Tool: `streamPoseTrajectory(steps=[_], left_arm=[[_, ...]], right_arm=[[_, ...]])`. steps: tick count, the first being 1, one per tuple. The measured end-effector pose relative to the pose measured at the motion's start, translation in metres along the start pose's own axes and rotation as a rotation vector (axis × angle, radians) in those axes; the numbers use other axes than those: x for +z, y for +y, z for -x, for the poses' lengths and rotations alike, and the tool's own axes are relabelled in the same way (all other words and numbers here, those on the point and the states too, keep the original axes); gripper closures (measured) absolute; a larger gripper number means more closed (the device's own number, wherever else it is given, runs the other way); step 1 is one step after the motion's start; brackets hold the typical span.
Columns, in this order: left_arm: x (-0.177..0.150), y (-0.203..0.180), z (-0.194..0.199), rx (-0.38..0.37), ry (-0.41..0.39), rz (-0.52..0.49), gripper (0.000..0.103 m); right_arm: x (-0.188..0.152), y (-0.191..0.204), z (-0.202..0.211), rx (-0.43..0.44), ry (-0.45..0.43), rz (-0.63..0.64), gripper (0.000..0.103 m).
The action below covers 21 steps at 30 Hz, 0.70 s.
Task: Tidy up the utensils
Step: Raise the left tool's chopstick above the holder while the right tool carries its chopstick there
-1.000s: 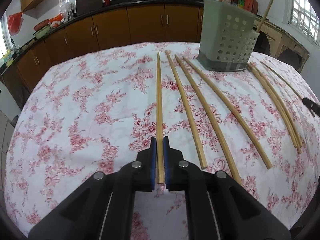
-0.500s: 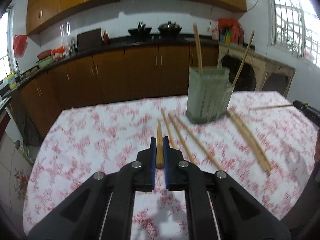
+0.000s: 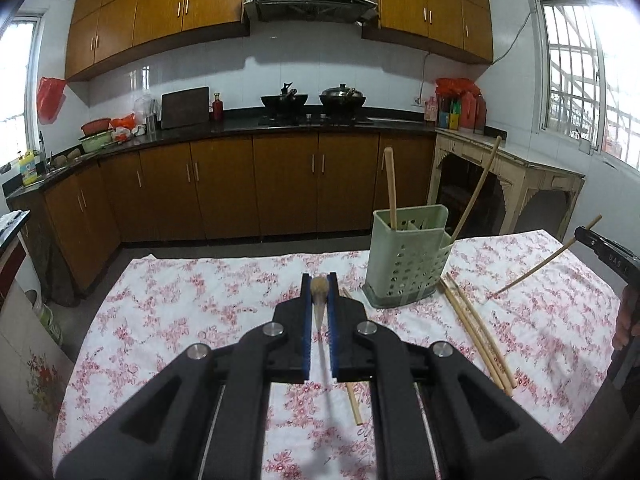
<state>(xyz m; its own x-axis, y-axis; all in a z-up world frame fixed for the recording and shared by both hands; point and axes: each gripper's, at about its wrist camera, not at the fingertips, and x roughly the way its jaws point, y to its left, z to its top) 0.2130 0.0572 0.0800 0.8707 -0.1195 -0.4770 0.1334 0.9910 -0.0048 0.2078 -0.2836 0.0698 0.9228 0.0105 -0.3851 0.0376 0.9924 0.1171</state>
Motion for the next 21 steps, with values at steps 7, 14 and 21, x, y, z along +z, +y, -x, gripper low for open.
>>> streamPoseTrajectory(steps=[7,14,21], left_arm=[[0.012,-0.005,0.007,-0.014,-0.022,0.000,0.095],[0.025,-0.007,0.020,-0.026,-0.049,-0.004,0.095],[0.051,-0.022,0.035,-0.092,-0.075,-0.003,0.095]], right_arm=[[0.013,0.008,0.006,0.028,-0.015,-0.005,0.095],[0.025,0.015,0.011,0.063,-0.015,-0.015,0.095],[0.051,0.026,0.021,0.163,-0.024,-0.048,0.096]])
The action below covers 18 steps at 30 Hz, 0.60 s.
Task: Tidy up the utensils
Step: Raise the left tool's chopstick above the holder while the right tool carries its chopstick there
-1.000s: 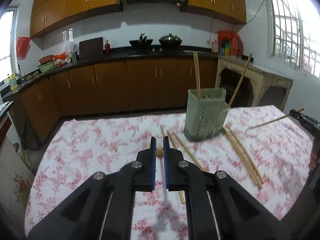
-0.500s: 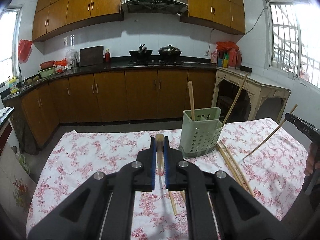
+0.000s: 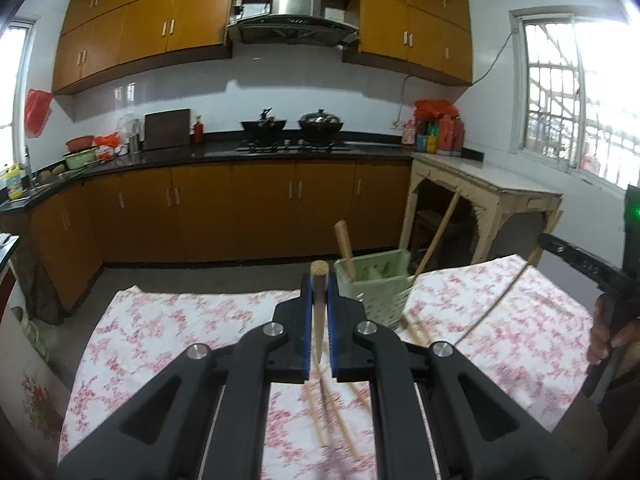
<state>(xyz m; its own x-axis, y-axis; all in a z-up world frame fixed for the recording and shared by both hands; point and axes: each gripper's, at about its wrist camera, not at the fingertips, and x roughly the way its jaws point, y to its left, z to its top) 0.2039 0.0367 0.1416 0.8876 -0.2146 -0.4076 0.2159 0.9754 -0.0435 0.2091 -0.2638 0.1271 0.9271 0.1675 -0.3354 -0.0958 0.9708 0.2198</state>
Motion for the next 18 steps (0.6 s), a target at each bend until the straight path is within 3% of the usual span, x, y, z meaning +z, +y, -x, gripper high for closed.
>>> streamPoseTrajectory(steps=[7,18], left_arm=[[0.044,-0.032,0.005,-0.052,-0.073,-0.018,0.095],[0.108,-0.063,-0.024,-0.024,-0.168,-0.008,0.095]], right_arm=[[0.031,0.029,0.002,0.073,-0.063,0.025,0.095],[0.066,0.051,-0.024,0.070,-0.131,0.057,0.096]])
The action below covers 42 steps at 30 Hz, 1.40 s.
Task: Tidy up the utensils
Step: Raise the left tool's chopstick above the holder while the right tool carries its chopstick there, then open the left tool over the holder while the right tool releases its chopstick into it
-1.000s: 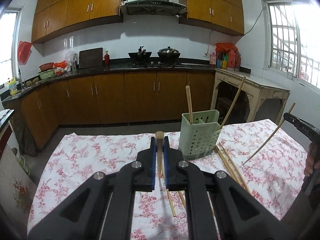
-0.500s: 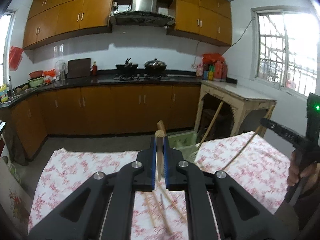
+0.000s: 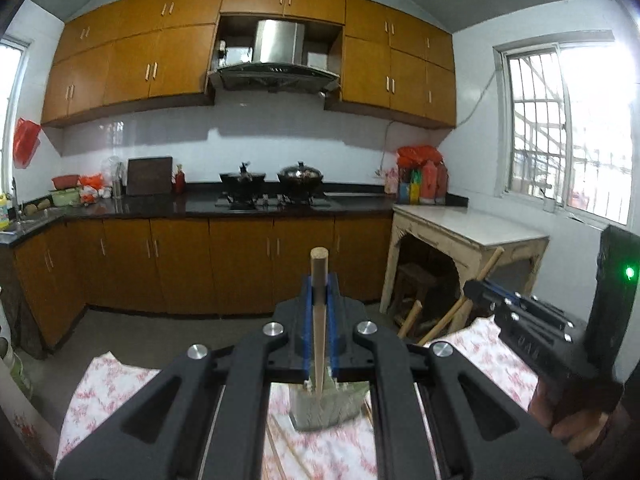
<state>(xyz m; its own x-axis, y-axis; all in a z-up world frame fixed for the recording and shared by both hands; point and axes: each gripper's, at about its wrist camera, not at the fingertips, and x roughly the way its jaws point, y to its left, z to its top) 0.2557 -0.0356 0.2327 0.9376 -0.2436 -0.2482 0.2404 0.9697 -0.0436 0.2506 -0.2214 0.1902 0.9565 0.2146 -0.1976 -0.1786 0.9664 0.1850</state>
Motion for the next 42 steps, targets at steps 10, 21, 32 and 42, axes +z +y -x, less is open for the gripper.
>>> streamPoseTrajectory(steps=[10,21,32,42], left_arm=[[-0.006,0.001,-0.059,0.050,0.046,0.014,0.095],[-0.037,0.021,-0.094,0.048,0.128,0.046,0.095],[-0.040,0.027,-0.095,0.067,0.146,0.056,0.093],[-0.030,0.040,-0.061,0.109,0.109,0.086,0.081]], right_arm=[[-0.012,0.003,-0.054,-0.030,0.055,0.019,0.096],[-0.033,-0.006,-0.077,-0.030,0.134,-0.011,0.095],[-0.032,-0.003,-0.080,-0.028,0.152,-0.004,0.095],[-0.017,-0.004,-0.055,-0.040,0.113,-0.007,0.094]])
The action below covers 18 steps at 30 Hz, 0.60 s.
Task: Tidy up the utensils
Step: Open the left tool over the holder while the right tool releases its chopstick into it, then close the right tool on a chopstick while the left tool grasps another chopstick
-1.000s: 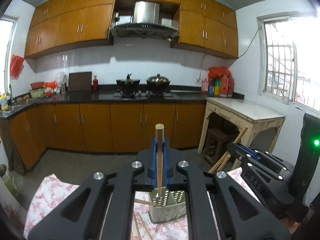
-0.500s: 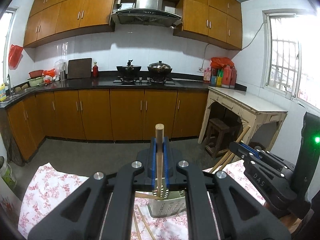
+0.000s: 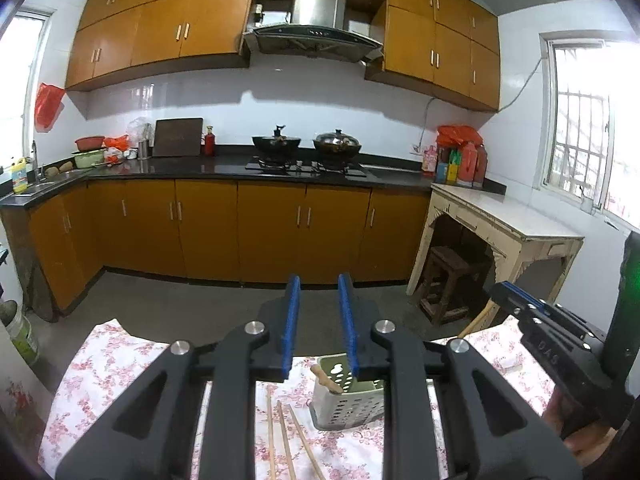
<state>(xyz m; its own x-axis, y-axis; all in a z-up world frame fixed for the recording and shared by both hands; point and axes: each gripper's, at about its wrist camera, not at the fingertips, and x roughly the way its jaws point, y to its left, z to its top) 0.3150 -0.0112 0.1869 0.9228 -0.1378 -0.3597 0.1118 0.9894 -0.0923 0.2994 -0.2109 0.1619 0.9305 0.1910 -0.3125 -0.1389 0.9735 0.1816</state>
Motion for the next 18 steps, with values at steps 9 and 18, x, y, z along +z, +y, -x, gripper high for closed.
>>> streamPoseTrajectory(steps=[9,18], left_arm=[[-0.018,0.026,0.057,0.045,-0.034,0.014,0.072],[-0.132,0.071,0.060,0.104,0.126,0.017,0.062]], right_arm=[[-0.014,-0.021,0.055,-0.024,-0.016,-0.028,0.094],[-0.114,-0.076,0.046,-0.121,0.187,-0.108,0.078]])
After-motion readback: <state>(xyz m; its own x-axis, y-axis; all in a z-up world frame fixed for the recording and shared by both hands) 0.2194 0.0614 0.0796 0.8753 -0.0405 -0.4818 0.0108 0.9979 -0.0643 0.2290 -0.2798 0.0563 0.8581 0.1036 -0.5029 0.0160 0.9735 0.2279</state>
